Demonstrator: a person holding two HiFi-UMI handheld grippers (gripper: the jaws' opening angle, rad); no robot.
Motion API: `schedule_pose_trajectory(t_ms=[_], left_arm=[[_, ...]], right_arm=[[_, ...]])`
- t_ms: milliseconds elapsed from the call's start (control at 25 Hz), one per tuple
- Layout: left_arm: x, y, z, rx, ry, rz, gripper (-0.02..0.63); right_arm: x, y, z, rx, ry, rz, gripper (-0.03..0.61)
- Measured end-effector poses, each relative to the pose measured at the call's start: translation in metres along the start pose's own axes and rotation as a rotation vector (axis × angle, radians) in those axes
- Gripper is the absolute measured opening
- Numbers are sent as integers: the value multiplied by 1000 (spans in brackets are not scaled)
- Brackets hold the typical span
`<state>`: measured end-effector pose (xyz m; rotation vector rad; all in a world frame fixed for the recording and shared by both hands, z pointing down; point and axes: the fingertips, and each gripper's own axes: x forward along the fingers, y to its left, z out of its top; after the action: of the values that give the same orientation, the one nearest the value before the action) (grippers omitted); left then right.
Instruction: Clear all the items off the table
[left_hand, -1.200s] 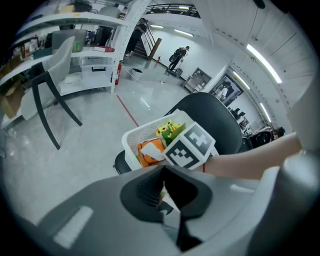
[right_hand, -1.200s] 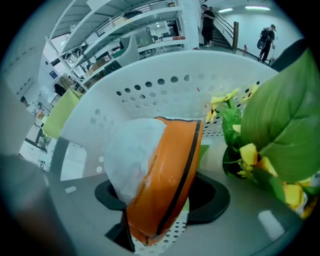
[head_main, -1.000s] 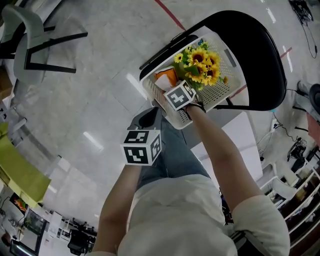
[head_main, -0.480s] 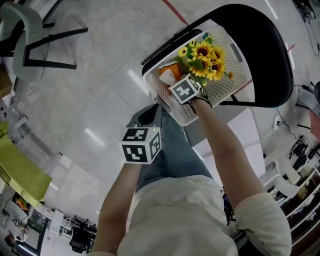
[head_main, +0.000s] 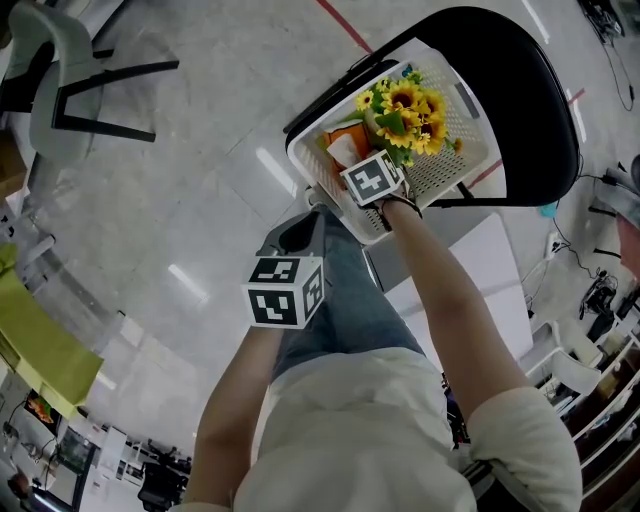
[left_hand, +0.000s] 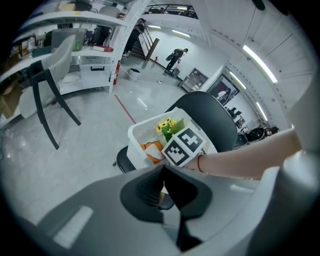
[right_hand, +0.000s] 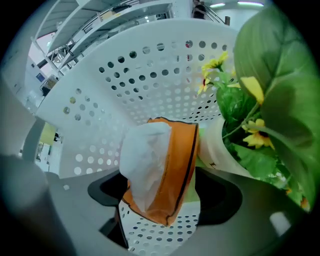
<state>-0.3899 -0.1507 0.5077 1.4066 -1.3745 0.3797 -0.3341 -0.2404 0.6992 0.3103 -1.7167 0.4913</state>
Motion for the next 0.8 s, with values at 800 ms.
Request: schedule_pose_trajectory(t_ms=[800], left_arm=[[-53,-16,-12,95,-66,7,8]], right_arm=[[-100,25,-6,170,-226,-77,322]])
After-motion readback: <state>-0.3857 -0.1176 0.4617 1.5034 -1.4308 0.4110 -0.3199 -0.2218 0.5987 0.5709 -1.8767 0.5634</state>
